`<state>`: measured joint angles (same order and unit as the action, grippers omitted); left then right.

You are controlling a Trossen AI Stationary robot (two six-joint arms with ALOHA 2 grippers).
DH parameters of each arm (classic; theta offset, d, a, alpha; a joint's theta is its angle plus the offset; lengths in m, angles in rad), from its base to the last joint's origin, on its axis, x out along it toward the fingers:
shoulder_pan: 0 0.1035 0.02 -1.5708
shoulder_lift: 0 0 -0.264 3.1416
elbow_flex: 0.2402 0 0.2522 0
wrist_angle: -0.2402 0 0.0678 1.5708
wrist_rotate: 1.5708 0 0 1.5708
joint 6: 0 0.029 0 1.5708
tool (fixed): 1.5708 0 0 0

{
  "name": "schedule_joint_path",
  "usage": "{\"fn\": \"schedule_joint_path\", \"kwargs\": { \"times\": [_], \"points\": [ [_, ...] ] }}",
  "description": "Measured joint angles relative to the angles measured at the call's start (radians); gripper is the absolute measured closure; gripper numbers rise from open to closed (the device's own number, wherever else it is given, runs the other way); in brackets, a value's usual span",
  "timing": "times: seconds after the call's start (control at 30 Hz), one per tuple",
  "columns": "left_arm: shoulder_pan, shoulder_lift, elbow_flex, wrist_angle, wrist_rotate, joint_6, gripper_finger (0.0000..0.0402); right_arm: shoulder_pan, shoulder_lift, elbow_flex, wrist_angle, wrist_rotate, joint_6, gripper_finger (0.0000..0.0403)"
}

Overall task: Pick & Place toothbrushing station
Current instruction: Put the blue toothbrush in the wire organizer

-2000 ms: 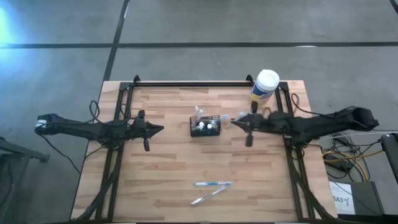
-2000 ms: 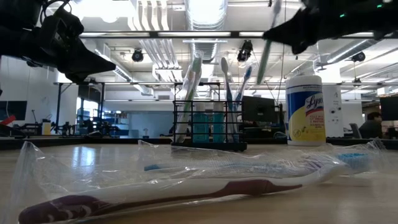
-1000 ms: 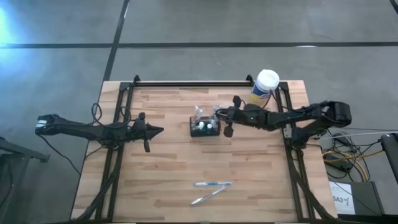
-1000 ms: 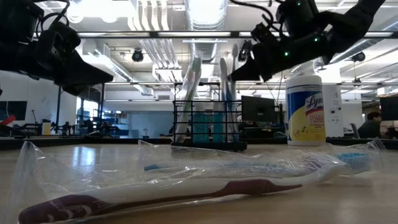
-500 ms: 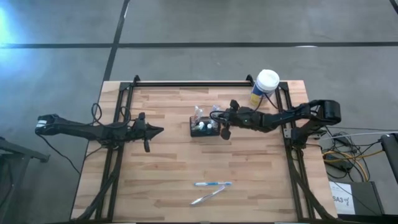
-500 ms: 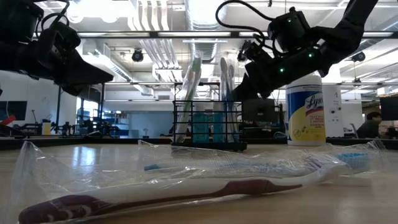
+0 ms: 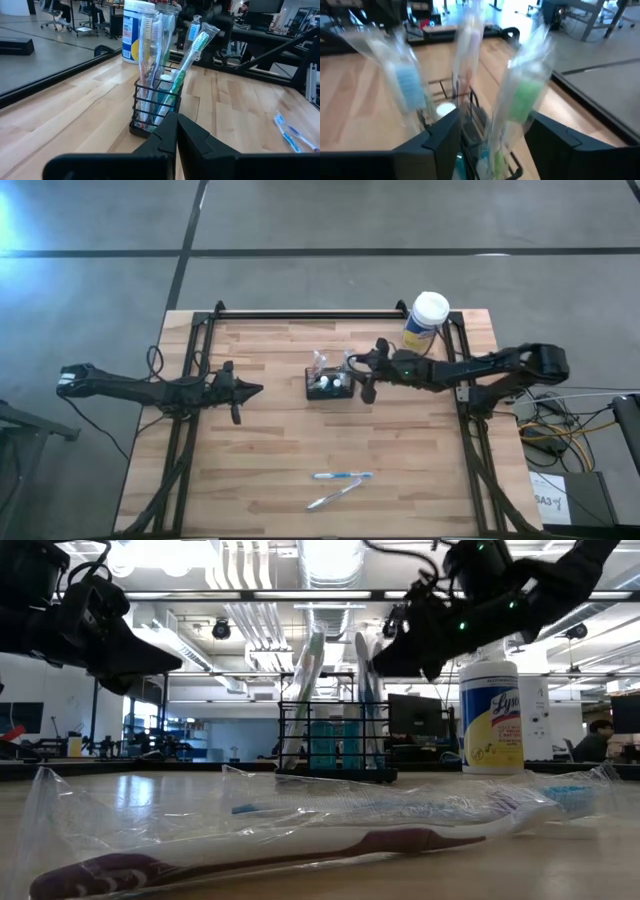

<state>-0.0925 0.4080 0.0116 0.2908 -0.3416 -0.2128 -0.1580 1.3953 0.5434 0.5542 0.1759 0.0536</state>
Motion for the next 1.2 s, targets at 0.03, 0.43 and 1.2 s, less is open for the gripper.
{"fn": "schedule_joint_path", "kwargs": {
  "times": [0.03, 0.43, 1.2],
  "points": [
    [0.000, 0.000, 0.000, 0.002, 0.000, -0.003, 0.0390, 0.002, -0.031, 0.000, -0.027, 0.000, 0.000, 0.0194],
    [0.000, 0.000, 0.000, 0.014, 0.003, -0.008, 0.0390, 0.149, -0.461, -0.074, -0.125, 0.000, -0.097, 0.0213],
    [0.000, 0.000, 0.001, 0.051, 0.009, -0.051, 0.0390, 0.252, -1.094, -0.529, 0.030, -0.109, -0.099, 0.0392]
  ]
}}
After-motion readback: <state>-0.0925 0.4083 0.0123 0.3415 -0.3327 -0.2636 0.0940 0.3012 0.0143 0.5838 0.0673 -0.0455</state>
